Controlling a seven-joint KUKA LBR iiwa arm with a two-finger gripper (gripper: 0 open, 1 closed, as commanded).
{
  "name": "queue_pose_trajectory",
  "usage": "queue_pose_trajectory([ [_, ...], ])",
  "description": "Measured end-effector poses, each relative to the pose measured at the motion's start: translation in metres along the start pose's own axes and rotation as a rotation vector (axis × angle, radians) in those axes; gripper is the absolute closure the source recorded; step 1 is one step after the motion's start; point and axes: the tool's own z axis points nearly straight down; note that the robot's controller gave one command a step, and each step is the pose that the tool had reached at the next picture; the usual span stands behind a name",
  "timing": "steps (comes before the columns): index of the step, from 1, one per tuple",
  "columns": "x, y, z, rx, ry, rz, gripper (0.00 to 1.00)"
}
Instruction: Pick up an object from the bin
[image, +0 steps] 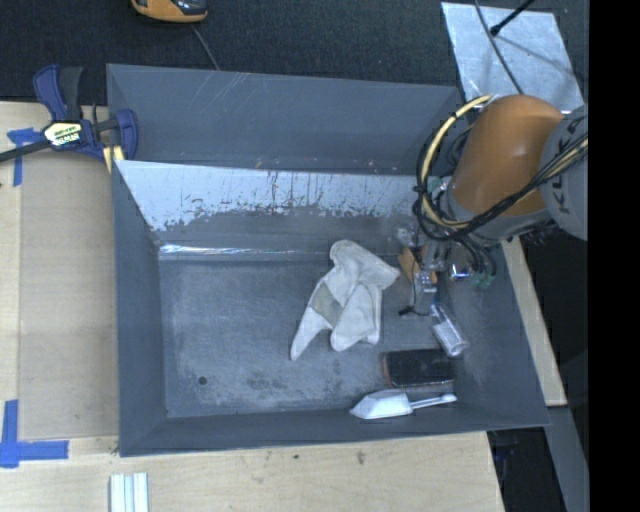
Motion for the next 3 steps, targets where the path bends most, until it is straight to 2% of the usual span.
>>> queue_pose_trajectory([
  [1, -0.001, 0.000, -0.005, 0.001, -0.007, -0.002, 0.00],
  [2, -0.013, 0.015, 0.040, 0.003, -0.013, -0.183, 0.00],
  [3, -0.015, 0.023, 0.028, 0.001, -0.005, -0.347, 0.00],
])
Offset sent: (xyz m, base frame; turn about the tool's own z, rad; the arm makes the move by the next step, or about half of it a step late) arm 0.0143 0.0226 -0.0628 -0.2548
